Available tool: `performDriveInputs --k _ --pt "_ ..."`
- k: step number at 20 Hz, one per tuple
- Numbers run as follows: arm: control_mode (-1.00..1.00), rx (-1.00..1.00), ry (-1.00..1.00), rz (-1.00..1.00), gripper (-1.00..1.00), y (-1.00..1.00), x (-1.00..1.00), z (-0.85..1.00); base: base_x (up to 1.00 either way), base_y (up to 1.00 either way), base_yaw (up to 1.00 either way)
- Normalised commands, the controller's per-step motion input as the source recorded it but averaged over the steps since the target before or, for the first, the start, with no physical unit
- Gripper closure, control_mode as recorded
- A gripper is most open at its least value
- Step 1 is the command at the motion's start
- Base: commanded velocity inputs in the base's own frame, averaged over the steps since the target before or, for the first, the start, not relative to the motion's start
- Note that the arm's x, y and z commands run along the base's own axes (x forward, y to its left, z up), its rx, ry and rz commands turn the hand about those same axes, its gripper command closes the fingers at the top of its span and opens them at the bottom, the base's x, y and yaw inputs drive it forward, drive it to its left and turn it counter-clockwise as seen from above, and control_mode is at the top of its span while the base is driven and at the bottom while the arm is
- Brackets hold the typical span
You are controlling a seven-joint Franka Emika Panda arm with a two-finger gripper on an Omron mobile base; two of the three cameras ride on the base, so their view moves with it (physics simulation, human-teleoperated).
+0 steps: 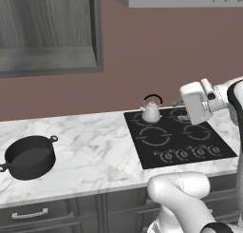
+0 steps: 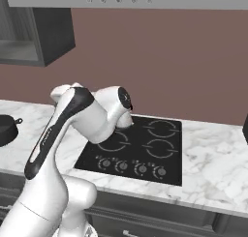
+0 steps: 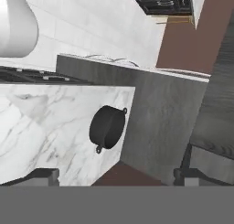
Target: Pick the kettle from the cabinet and place it on a stove burner. Then pick the pot from the counter and place it on another stove burner. Finally, turn both burners on.
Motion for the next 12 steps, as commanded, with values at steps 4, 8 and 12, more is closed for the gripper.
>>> performDriveInputs --k 4,8,12 --pt "-1.0 -0.13 -0.21 -0.22 -1.0 0.56 -0.27 0.0 0.0 0.0 0.0" --pt "-1.0 -0.1 -0.07 -0.16 -1.0 0.52 -0.13 0.0 0.0 0.0 0.0" --pt "-1.0 -0.02 0.0 -0.01 -1.0 0.13 0.0 0.0 0.0 0.0 0.0"
